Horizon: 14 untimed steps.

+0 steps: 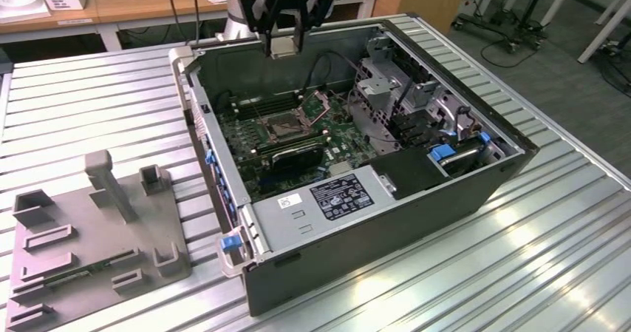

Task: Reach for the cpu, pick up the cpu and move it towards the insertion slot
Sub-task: 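Pick up the cpu and move it towards the insertion slot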

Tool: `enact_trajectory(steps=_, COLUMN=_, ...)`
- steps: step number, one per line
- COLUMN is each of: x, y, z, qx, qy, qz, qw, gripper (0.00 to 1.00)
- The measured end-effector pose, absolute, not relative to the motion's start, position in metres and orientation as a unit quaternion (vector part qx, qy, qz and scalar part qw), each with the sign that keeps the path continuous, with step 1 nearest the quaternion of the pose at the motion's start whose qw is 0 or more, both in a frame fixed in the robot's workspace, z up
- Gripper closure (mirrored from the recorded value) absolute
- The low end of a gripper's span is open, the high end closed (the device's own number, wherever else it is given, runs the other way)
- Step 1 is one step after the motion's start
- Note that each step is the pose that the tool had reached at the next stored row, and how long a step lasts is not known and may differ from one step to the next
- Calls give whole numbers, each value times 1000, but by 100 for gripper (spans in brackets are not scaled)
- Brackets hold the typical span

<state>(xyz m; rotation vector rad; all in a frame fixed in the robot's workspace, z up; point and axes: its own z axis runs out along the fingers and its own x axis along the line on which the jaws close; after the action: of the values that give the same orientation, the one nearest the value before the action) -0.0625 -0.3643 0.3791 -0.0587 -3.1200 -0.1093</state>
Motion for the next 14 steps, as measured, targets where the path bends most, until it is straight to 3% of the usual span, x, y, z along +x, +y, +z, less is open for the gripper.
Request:
enact_trajectory(steps=9, x=-62, y=-364, z=379, qx=-19, qy=-999, qz=-35, qw=9, gripper=45)
enact_trajectory(steps=14, x=-62, y=-364, z=379, qx=-18, qy=-999, qz=-38, qw=0, gripper=45)
